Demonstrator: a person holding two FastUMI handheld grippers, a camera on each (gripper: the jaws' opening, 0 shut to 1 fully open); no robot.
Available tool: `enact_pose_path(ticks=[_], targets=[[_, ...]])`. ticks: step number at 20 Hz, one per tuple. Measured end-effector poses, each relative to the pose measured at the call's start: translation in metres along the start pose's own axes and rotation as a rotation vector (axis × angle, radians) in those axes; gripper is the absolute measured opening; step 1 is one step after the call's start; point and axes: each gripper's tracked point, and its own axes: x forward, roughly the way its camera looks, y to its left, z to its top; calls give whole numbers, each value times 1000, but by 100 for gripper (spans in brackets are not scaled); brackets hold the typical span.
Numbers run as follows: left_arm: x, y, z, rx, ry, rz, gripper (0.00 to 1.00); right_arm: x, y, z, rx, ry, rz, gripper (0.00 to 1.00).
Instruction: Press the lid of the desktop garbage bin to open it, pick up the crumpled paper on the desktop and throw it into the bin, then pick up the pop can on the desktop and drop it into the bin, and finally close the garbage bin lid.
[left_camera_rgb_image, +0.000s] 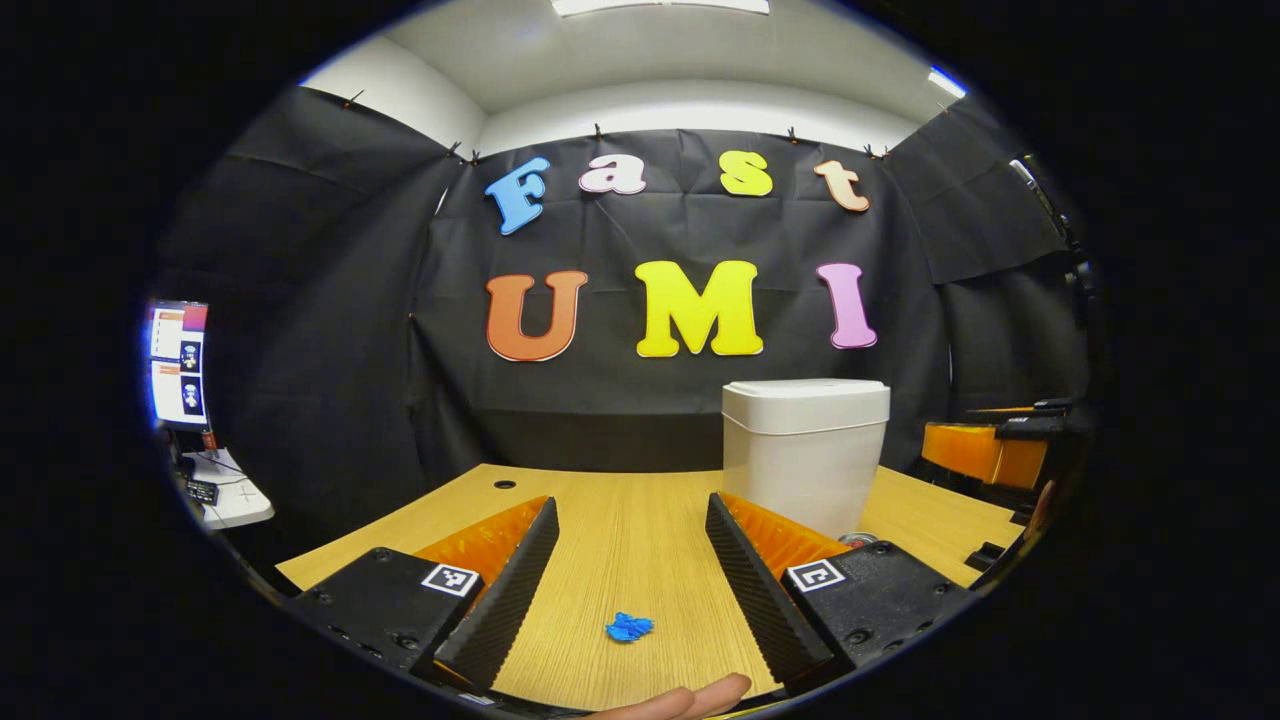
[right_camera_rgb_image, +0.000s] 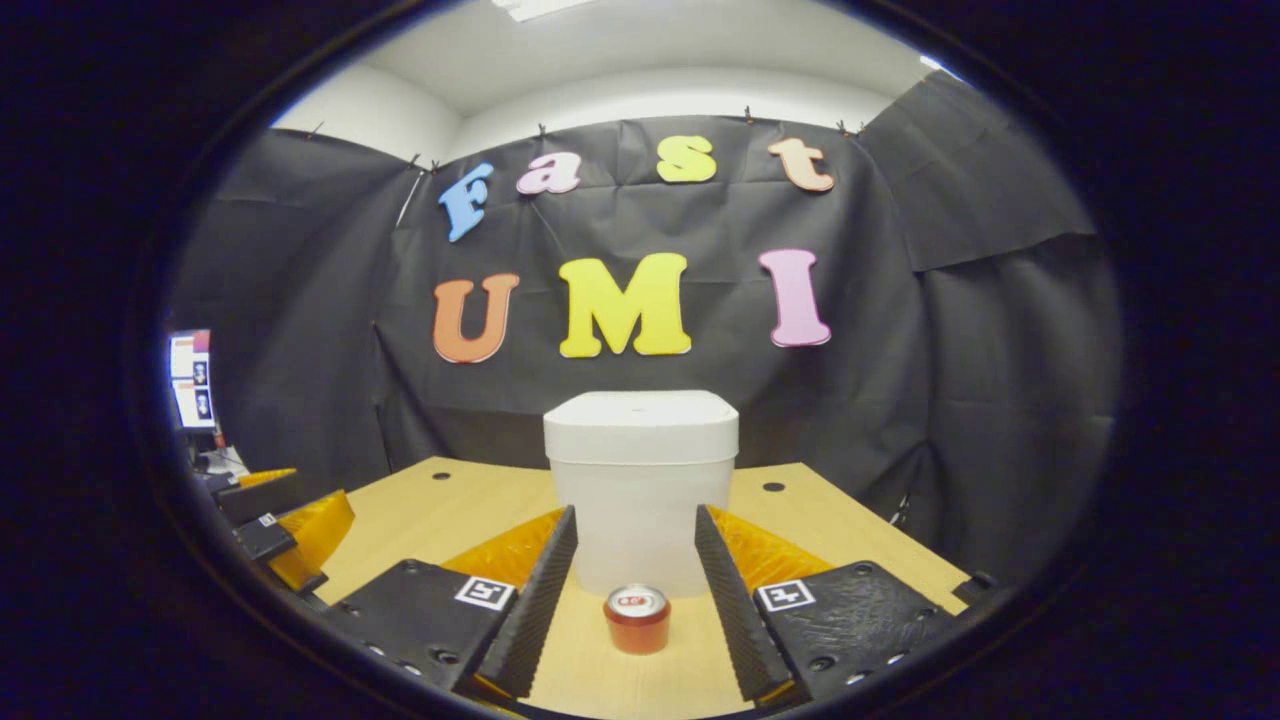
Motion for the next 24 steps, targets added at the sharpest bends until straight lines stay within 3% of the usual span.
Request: enact_pose_path(ticks=[2,3,6,7,8,10,14,17,24], targets=[[4,1,-5,-13,17,-1,96,17,-6,13,-6,-11,-15,63],[6,4,-7,-21,25,2,96,26,-8,22,-22,-20,-24,52],[12,9,-15,-20,51,14,96,54,-18,47,-73,-22,-76,1],[13,10,-16,-5,55,12,96,66,-19,52,-98,0,-106,2],[16,12,-16,9,54,10,96,77,-14,55,-108,29,-88,0],[21,20,-24,22,69,21,96,102,14,63,-62,81,3,0],[30,31,-34,-3,113,19,96,137,12,72,-73,118,-10,0],[36,49,-40,-21,133,61,96,155,20,61,-54,166,-3,1],[36,65,-42,0,144,98,96,166,16,50,-64,186,-29,1]])
